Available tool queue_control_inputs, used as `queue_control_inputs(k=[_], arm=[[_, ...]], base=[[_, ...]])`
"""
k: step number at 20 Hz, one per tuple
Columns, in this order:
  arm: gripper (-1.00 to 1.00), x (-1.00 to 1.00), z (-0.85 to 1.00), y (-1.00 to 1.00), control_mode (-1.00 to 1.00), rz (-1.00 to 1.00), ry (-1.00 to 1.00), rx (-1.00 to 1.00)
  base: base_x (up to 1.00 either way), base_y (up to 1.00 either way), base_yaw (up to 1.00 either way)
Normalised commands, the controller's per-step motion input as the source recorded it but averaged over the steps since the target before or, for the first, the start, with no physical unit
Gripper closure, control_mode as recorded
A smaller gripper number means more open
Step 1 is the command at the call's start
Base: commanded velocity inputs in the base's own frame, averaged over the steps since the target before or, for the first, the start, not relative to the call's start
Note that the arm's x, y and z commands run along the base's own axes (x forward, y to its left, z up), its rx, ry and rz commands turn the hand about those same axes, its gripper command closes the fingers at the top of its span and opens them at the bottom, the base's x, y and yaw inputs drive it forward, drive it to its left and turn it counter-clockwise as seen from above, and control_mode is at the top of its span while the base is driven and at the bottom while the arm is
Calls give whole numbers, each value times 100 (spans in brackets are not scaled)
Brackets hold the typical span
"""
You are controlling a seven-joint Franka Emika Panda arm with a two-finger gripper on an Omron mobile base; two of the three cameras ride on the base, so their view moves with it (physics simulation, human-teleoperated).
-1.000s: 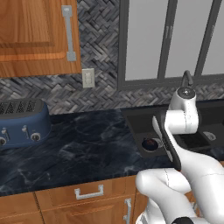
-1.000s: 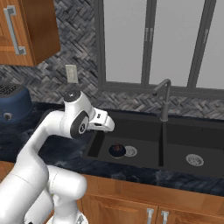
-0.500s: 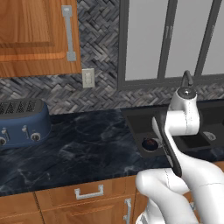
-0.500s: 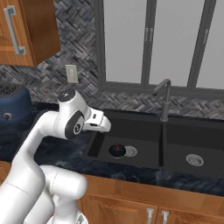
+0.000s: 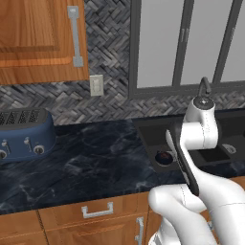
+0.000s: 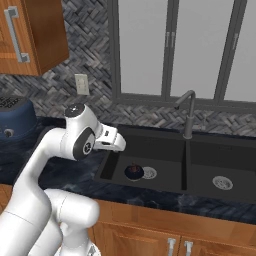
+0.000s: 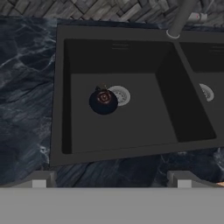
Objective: Place the teapot in the left basin and the bowl in the right basin of the sink.
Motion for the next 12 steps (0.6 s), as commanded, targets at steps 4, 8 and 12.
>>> queue_control_inputs(k=[4, 8, 12], arm=[[-100, 0, 0, 0, -100, 0, 0, 0], [-100, 0, 0, 0, -100, 0, 0, 0], [-100, 0, 0, 0, 100, 0, 0, 0]], base=[[0, 0, 0], [0, 0, 0], [0, 0, 0]])
